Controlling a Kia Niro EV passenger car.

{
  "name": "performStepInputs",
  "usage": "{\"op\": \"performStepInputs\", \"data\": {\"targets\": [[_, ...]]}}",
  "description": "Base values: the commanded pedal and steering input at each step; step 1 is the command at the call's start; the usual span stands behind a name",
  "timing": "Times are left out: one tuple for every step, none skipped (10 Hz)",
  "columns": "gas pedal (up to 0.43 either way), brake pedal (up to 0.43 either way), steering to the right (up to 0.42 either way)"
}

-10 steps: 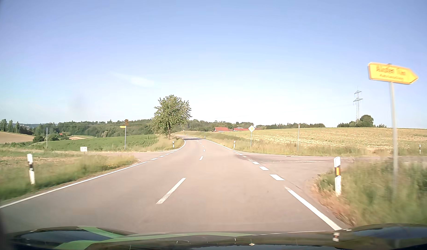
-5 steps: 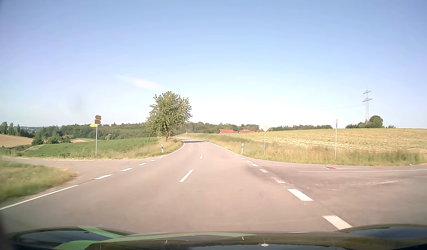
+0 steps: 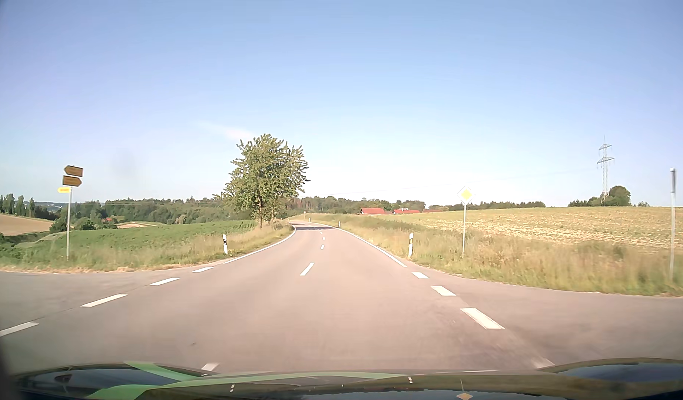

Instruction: Follow the waypoints while adhering to traffic rules and regulations

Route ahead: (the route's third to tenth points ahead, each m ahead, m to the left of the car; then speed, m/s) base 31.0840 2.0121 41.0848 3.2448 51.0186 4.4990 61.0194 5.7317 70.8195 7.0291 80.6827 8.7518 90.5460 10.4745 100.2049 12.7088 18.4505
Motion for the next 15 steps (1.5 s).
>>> {"op": "performStepInputs", "data": {"targets": [[0.157, 0.0, -0.014], [0.157, 0.0, -0.014], [0.157, 0.0, -0.014], [0.157, 0.0, -0.013], [0.157, 0.0, -0.014], [0.157, 0.0, -0.014], [0.157, 0.0, -0.013], [0.157, 0.0, -0.014], [0.157, 0.0, -0.014], [0.157, 0.0, -0.014], [0.157, 0.0, -0.015], [0.157, 0.0, -0.015], [0.157, 0.0, -0.015], [0.157, 0.0, -0.015], [0.157, 0.0, -0.015]]}}
